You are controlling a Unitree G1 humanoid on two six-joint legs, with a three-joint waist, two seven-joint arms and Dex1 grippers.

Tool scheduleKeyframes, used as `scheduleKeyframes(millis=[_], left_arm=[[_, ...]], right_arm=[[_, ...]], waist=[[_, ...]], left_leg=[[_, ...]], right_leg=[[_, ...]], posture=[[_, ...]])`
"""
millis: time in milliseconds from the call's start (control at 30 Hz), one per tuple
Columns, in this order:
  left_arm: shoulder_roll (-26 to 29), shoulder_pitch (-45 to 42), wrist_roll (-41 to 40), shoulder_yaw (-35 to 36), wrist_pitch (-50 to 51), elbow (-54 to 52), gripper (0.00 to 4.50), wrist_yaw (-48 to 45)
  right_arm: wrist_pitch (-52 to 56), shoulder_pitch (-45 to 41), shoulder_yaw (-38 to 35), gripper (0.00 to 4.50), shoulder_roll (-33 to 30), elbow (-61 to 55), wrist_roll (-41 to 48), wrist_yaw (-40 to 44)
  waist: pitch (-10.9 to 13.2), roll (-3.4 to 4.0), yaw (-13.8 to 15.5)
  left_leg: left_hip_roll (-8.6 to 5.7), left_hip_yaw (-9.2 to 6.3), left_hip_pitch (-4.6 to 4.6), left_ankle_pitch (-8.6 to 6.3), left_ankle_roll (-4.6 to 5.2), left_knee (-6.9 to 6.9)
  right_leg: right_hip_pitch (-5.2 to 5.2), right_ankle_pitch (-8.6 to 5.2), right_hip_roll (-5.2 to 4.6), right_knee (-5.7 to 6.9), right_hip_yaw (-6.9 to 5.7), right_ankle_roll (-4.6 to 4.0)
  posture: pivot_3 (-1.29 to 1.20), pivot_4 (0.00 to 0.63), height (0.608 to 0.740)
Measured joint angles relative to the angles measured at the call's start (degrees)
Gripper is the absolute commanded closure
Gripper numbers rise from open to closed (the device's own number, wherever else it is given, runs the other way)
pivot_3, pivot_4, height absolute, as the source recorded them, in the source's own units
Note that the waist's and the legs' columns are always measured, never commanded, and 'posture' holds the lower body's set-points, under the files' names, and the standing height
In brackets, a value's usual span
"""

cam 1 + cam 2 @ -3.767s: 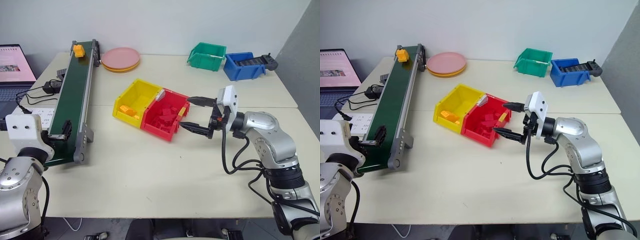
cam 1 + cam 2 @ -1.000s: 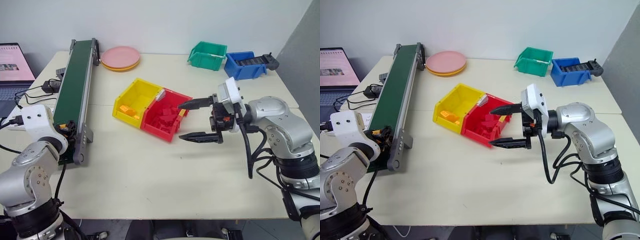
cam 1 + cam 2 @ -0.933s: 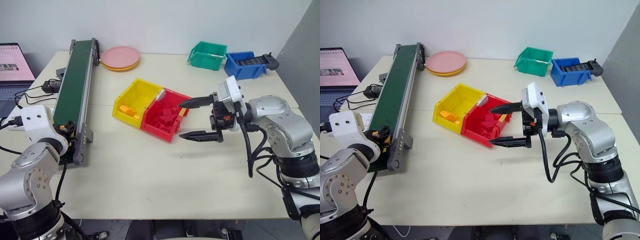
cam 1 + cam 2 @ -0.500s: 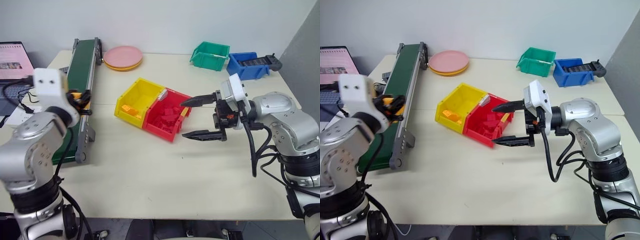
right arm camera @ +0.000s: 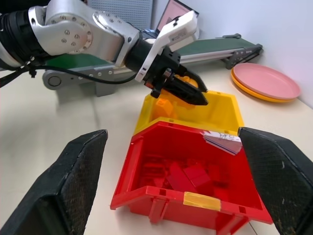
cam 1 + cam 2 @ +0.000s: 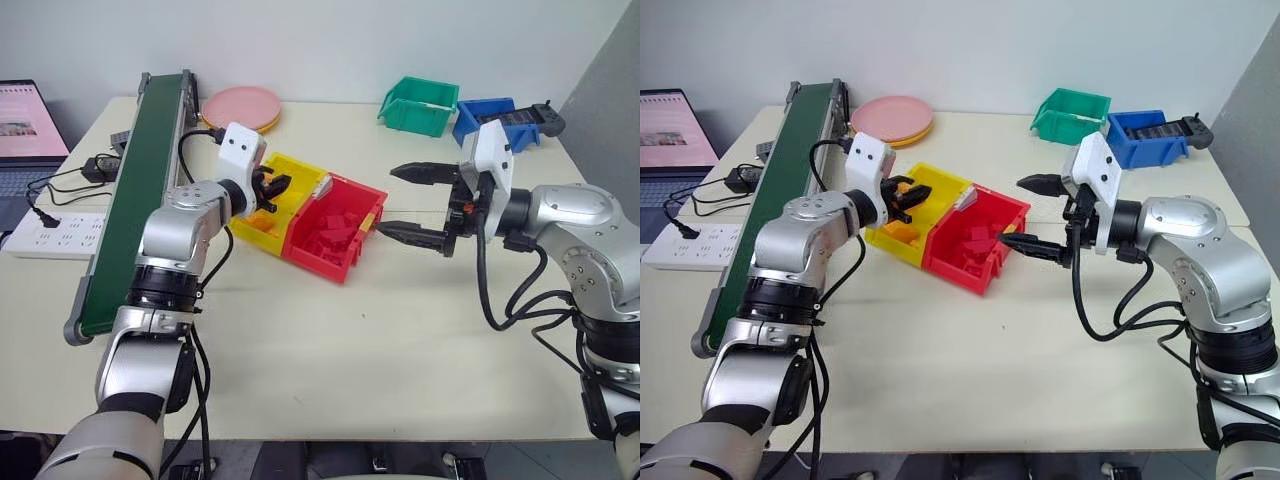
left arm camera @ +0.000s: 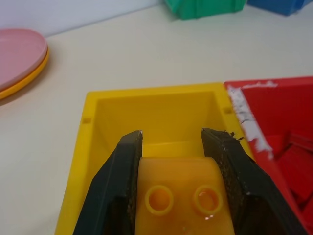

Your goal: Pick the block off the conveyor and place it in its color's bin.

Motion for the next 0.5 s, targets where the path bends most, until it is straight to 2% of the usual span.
scheduleKeyframes(millis=[167, 367, 467, 500], left_arm=[[-0.8, -1.9, 1.7, 0.0, -4.8, 4.7, 1.3, -1.5], [-0.6, -1.8, 2.4, 0.2, -5.3, 4.2, 0.03, -2.7], [0.0, -0.5, 2.4, 1.0, -4.8, 0.5, 0.03, -2.5], [1.6, 1.6, 2.3, 1.6, -3.6, -4.7, 0.03, -2.4]], right_arm=[[0.5, 0.8, 0.0, 0.0, -0.8, -2.3, 0.6, -0.9], [0.5, 0.8, 0.0, 0.0, -0.8, -2.3, 0.8, -1.0], [0.3, 0.8, 0.0, 0.0, -0.7, -2.2, 0.8, -1.0], [0.1, 0.9, 0.1, 0.0, -0.7, -2.2, 0.8, -0.9]], waist=[[0.0, 0.0, 0.2], [0.0, 0.0, 0.2], [0.0, 0.0, 0.2], [0.0, 0.0, -0.1]], left_leg=[[-0.07, 0.05, 0.06, -0.13, 0.22, 0.09], [-0.04, -0.01, 0.07, -0.12, 0.22, 0.09], [-0.03, -0.01, 0.07, -0.12, 0.22, 0.09], [0.0, 0.0, 0.06, -0.12, 0.21, 0.09]], right_leg=[[0.06, 0.0, -0.04, 0.12, 0.08, 0.01], [0.05, 0.0, -0.02, 0.2, 0.03, 0.01], [0.04, 0.0, -0.02, 0.21, 0.02, 0.01], [0.03, 0.0, 0.0, 0.22, 0.06, 0.01]], posture=[[0.0, 0.15, 0.74], [0.0, 0.15, 0.74], [0.0, 0.15, 0.74], [0.0, 0.15, 0.74]])
